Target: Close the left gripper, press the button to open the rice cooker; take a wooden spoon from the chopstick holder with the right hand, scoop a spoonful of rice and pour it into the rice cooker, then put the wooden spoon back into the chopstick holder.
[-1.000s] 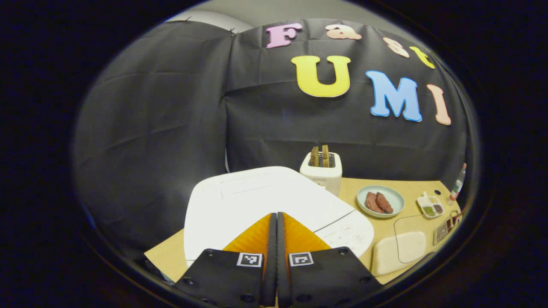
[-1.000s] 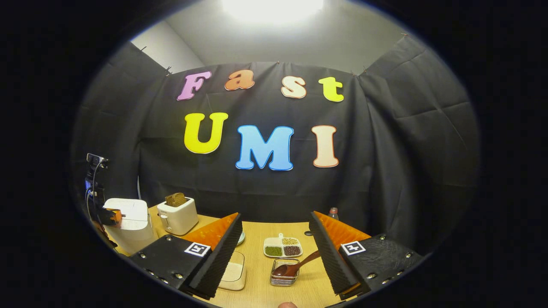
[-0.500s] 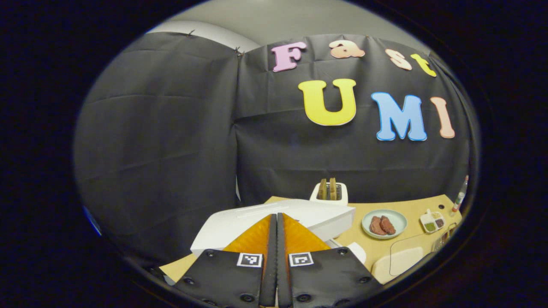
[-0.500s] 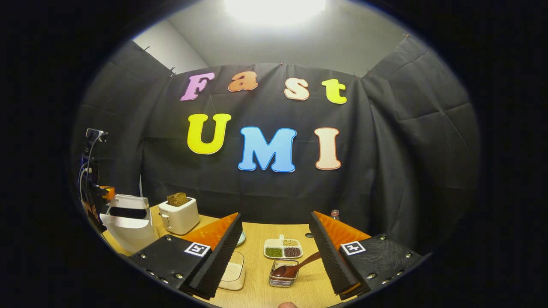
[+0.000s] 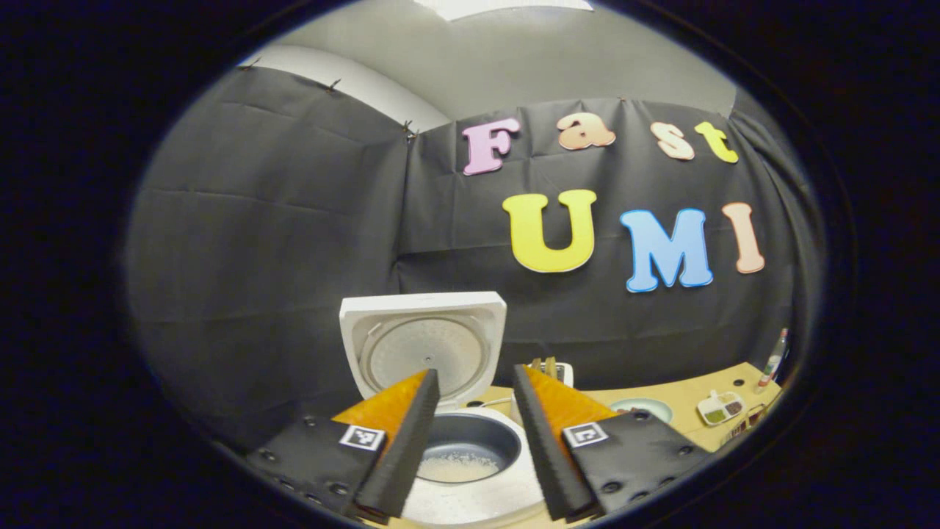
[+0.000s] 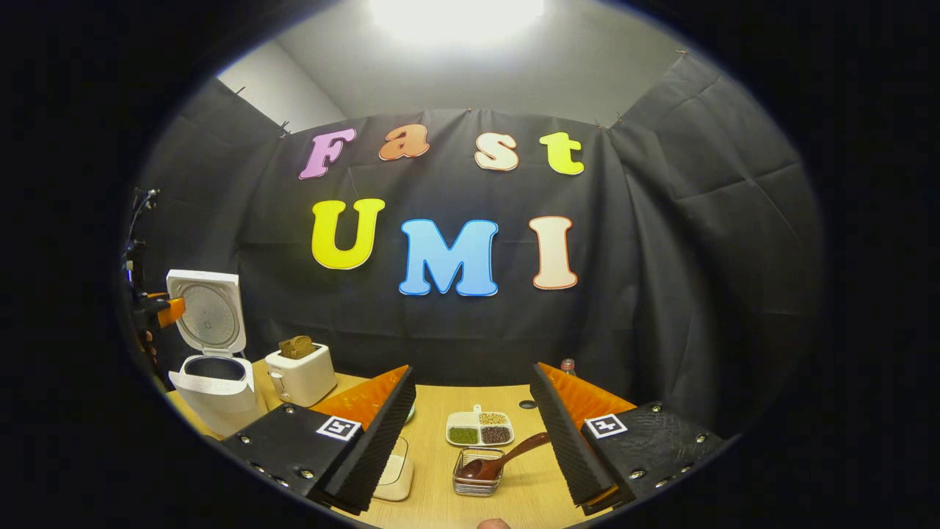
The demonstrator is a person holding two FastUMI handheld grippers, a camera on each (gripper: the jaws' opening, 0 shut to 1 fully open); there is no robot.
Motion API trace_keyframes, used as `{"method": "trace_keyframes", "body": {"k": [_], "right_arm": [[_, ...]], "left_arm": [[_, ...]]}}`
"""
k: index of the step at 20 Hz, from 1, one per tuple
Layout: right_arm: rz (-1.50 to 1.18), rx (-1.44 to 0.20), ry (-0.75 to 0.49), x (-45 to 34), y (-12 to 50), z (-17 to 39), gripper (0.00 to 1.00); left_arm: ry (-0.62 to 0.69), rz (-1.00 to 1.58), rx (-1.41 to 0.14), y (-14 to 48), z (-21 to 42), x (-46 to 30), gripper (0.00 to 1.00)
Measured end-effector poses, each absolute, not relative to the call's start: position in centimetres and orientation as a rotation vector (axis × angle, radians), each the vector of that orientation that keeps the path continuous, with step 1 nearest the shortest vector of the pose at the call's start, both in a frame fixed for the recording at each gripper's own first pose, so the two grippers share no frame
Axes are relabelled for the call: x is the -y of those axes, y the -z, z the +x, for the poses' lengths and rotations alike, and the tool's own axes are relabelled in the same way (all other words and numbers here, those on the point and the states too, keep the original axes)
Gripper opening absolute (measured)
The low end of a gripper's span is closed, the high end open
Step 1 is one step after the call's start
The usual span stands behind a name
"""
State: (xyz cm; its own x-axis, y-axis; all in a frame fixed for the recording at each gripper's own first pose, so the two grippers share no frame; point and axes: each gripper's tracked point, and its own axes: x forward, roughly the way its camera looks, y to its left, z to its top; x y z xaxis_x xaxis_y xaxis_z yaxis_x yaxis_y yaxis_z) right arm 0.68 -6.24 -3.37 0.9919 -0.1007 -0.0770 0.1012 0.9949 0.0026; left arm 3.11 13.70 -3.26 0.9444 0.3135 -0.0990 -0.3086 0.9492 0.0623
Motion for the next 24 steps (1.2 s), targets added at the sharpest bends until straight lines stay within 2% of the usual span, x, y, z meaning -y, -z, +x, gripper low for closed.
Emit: {"method": "trace_keyframes", "body": {"k": [1, 2, 3, 4, 11, 12, 13, 14, 17, 18, 20, 23, 24], "right_arm": [[0.006, -0.078, 0.108, 6.9, 3.5, 1.1, 0.95], [0.01, -0.085, 0.112, 7.4, 3.9, 1.5, 0.95], [0.017, -0.093, 0.115, 7.9, 4.3, 1.9, 0.95], [0.023, -0.103, 0.119, 8.5, 4.8, 2.5, 0.95], [0.076, -0.213, 0.155, 11.7, 9.8, 6.1, 0.95], [0.092, -0.228, 0.157, 11.9, 10.6, 6.4, 0.95], [0.108, -0.244, 0.16, 12.2, 11.3, 6.7, 0.96], [0.123, -0.262, 0.163, 12.4, 12.2, 7.0, 0.95], [0.15, -0.31, 0.182, 13.2, 14.7, 7.7, 0.96], [0.157, -0.323, 0.19, 13.5, 15.5, 7.8, 0.96], [0.172, -0.363, 0.212, 14.1, 17.4, 8.1, 0.96], [0.205, -0.419, 0.223, 14.3, 19.9, 8.3, 0.96], [0.217, -0.438, 0.226, 14.3, 20.7, 8.3, 0.96]], "left_arm": [[-0.313, 0.049, -0.088, 2.4, 2.7, -13.2, 0.96], [-0.306, 0.05, -0.07, 1.6, 2.3, -12.6, 0.96], [-0.3, 0.05, -0.051, 0.8, 1.9, -12.0, 1.0], [-0.292, 0.052, -0.036, 0.1, 1.5, -11.3, 0.98], [-0.266, 0.087, 0.001, -2.0, -0.6, -8.4, 1.0], [-0.264, 0.091, 0.004, -2.2, -0.9, -8.2, 0.97], [-0.265, 0.097, 0.007, -2.5, -1.1, -8.0, 1.0], [-0.266, 0.102, 0.01, -2.8, -1.4, -7.9, 0.97], [-0.279, 0.108, 0.0, -2.7, -2.1, -8.0, 0.97], [-0.286, 0.104, -0.002, -2.8, -2.3, -8.1, 1.0], [-0.296, 0.105, -0.007, -2.7, -2.8, -8.2, 0.97], [-0.31, 0.122, -0.015, -2.7, -3.4, -8.4, 1.0], [-0.315, 0.126, -0.019, -2.7, -3.5, -8.5, 0.97]]}}
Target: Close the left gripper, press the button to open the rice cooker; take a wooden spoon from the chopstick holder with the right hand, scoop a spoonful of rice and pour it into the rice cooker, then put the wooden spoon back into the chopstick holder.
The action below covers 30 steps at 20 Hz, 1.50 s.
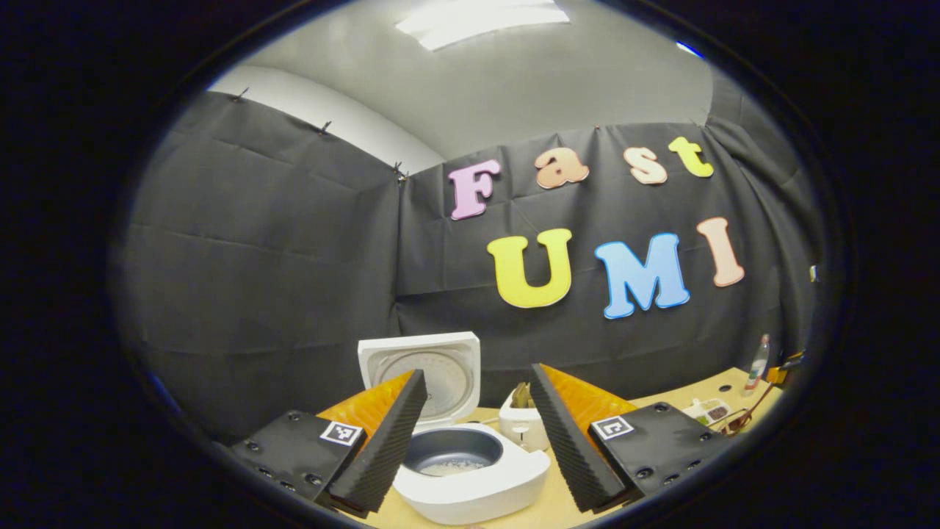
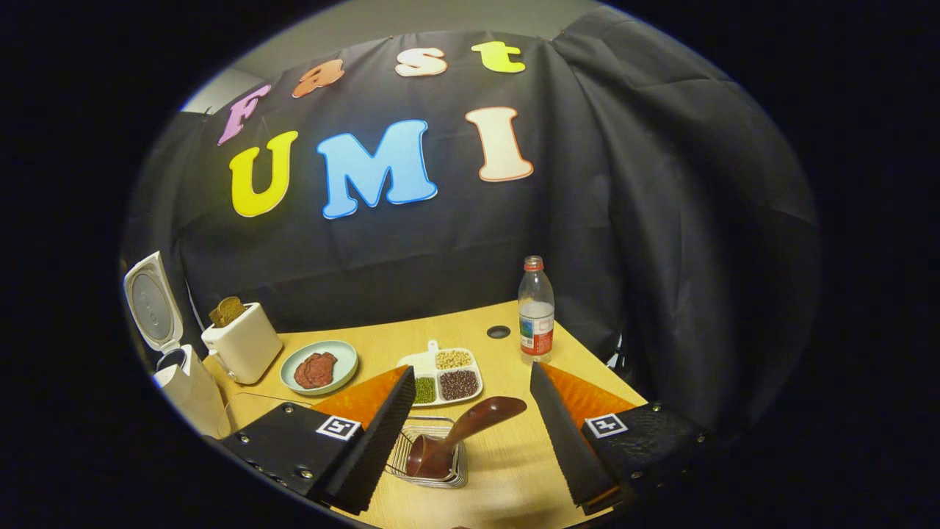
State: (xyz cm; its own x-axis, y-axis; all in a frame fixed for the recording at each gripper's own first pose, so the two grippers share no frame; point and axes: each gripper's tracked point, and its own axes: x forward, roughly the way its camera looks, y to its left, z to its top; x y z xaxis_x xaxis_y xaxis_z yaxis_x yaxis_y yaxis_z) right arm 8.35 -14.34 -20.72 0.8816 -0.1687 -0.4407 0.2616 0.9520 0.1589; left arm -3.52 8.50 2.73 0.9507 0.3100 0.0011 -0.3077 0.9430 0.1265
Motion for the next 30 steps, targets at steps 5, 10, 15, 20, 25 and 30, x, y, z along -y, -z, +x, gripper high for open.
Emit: {"method": "trace_keyframes", "body": {"k": [5, 10, 15, 20, 25, 30], "right_arm": [[0.31, -0.536, 0.212, 13.4, 24.4, 8.3, 0.85], [0.369, -0.615, 0.181, 12.1, 26.7, 8.2, 0.7], [0.382, -0.628, 0.164, 11.4, 27.1, 8.5, 0.37], [0.422, -0.611, 0.162, 10.7, 26.1, 8.8, 0.09], [0.374, -0.55, 0.155, 10.2, 22.1, 8.6, 0.09], [0.366, -0.468, 0.154, 9.2, 17.2, 8.5, 0.09]], "left_arm": [[-0.336, 0.141, -0.04, -2.2, -4.4, -8.7, 0.97], [-0.353, 0.151, -0.048, -2.4, -5.1, -9.1, 1.0], [-0.354, 0.148, -0.061, -1.9, -5.1, -9.2, 1.0], [-0.341, 0.153, -0.056, -1.9, -4.9, -10.0, 0.91], [-0.325, 0.108, -0.049, -1.4, -4.3, -11.2, 0.97], [-0.298, 0.075, -0.054, -0.4, -4.0, -12.3, 0.91]]}}
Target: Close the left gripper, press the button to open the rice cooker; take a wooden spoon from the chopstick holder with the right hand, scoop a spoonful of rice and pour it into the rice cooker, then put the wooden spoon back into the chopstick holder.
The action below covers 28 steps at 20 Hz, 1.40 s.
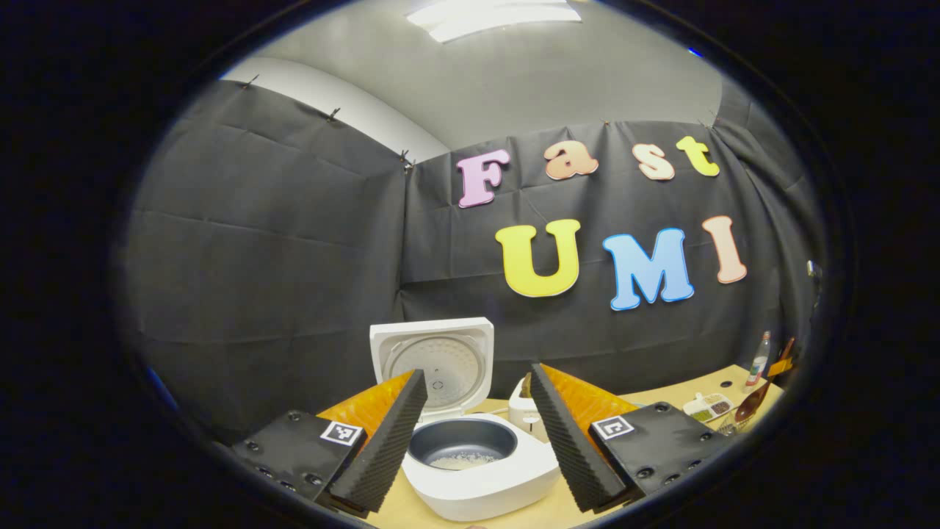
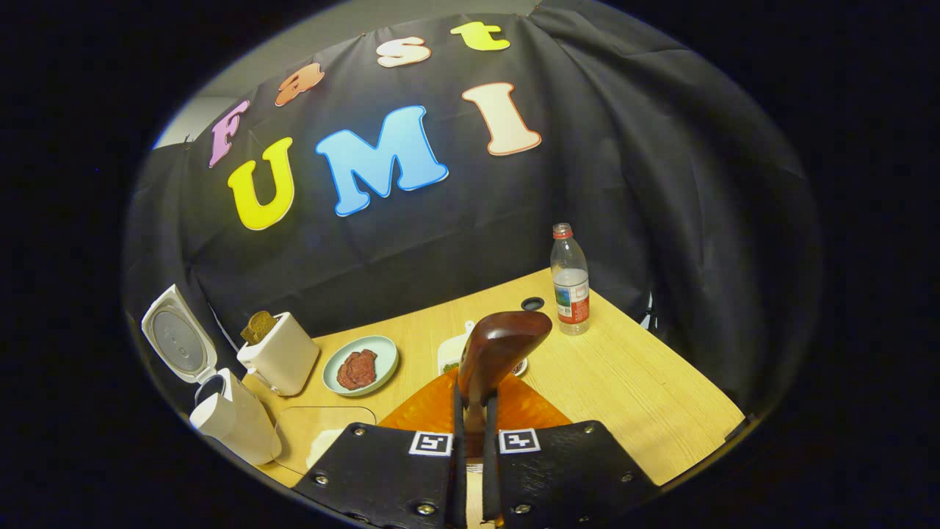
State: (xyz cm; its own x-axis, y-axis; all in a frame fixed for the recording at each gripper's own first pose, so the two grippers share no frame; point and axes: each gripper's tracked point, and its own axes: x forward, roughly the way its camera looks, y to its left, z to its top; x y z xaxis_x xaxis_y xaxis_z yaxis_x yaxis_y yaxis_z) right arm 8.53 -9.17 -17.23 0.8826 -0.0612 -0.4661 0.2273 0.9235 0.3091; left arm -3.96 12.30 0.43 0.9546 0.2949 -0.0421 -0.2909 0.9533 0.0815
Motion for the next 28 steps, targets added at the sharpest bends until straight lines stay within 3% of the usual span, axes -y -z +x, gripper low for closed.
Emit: {"method": "trace_keyframes", "body": {"k": [7, 9, 10, 12, 14, 16, 20, 25, 28], "right_arm": [[0.415, -0.406, 0.061, 2.7, 13.2, 8.9, 0.08], [0.392, -0.412, 0.032, 0.5, 13.2, 9.0, 0.09], [0.383, -0.415, 0.02, -0.7, 13.5, 9.0, 0.09], [0.37, -0.429, -0.007, -2.9, 14.2, 9.1, 0.09], [0.35, -0.443, -0.02, -4.6, 15.3, 9.3, 0.09], [0.313, -0.462, -0.011, -5.7, 16.9, 9.6, 0.09], [0.221, -0.519, 0.028, -7.0, 20.5, 9.8, 0.09], [0.131, -0.581, 0.069, -8.1, 24.0, 9.6, 0.09], [0.084, -0.564, 0.062, -9.3, 24.4, 9.8, 0.09]], "left_arm": [[-0.272, 0.053, -0.062, 0.3, -3.7, -14.9, 1.0], [-0.27, 0.046, -0.065, 0.5, -3.8, -15.9, 0.91], [-0.27, 0.042, -0.067, 0.6, -3.8, -16.4, 0.98], [-0.268, 0.036, -0.072, 0.8, -4.1, -17.3, 0.96], [-0.268, 0.04, -0.076, 1.0, -4.4, -18.3, 1.0], [-0.271, 0.048, -0.086, 1.3, -4.8, -19.2, 0.94], [-0.285, 0.059, -0.098, 1.6, -6.0, -21.6, 1.0], [-0.303, 0.059, -0.117, 2.4, -6.4, -24.0, 0.92], [-0.303, 0.062, -0.122, 2.6, -6.5, -24.6, 0.92]]}}
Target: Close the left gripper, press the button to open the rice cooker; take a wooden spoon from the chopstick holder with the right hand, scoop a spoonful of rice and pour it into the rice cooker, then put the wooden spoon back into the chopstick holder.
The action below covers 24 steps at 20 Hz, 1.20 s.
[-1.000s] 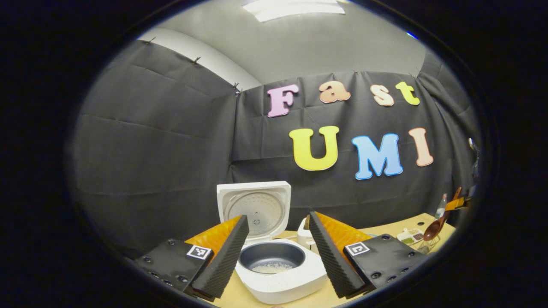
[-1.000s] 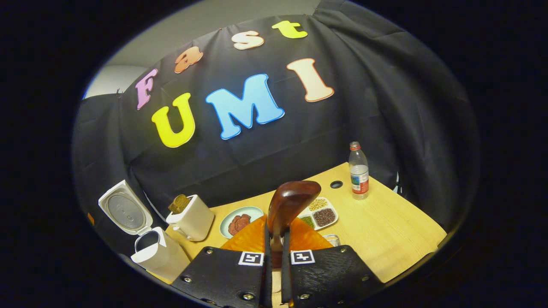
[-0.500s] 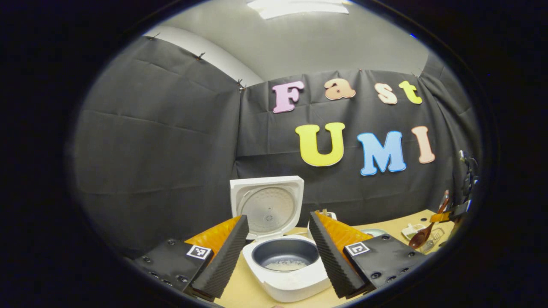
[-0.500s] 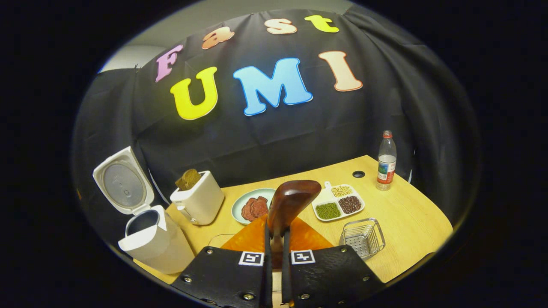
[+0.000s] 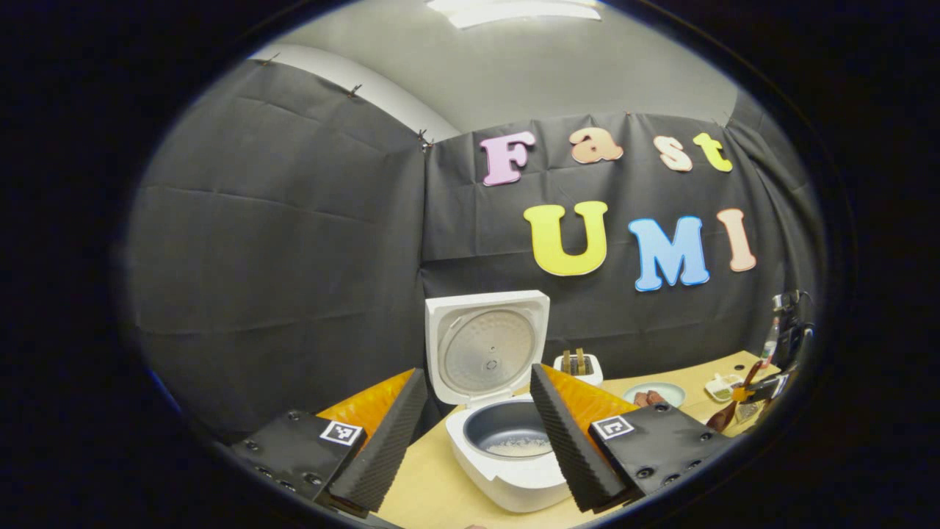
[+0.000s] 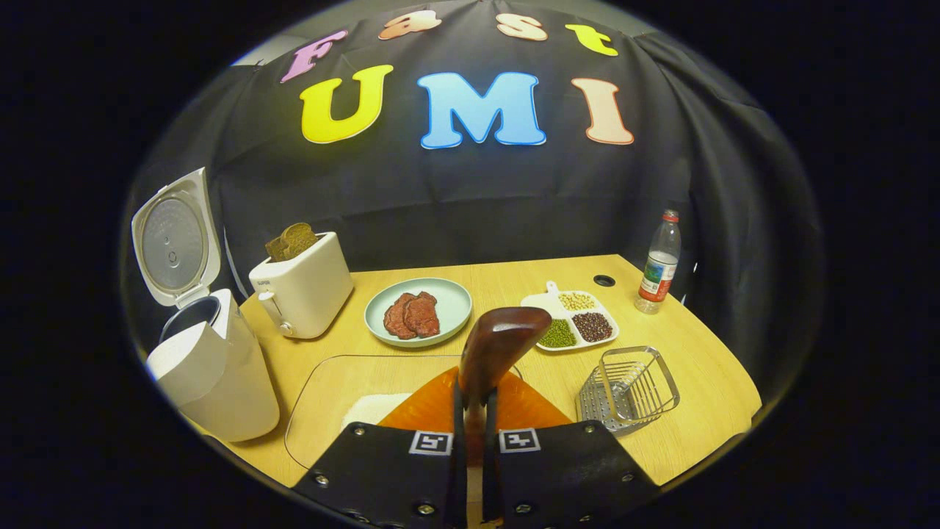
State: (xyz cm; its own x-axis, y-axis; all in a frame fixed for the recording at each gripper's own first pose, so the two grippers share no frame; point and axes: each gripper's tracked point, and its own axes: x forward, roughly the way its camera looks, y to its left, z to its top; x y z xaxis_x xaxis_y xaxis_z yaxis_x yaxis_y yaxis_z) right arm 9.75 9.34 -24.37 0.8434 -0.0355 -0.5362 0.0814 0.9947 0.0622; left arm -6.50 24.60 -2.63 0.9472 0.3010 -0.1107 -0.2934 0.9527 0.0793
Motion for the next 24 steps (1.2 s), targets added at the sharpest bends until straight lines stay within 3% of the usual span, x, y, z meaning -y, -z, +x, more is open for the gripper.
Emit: {"method": "trace_keyframes", "body": {"k": [1, 8, 17, 24], "right_arm": [[0.075, -0.562, 0.055, -9.9, 24.4, 9.7, 0.09], [0.192, -0.592, -0.029, -14.7, 25.4, 8.4, 0.09], [0.747, -0.668, 0.094, -10.6, 26.6, 7.5, 0.09], [0.96, -0.62, 0.075, -10.3, 24.5, 7.1, 0.09]], "left_arm": [[-0.299, 0.062, -0.124, 2.7, -6.5, -24.7, 0.98], [-0.268, 0.069, -0.122, 2.8, -6.3, -24.5, 0.98], [-0.24, 0.066, -0.118, 2.5, -6.3, -24.3, 0.98], [-0.214, 0.072, -0.111, 1.9, -5.8, -23.1, 1.0]]}}
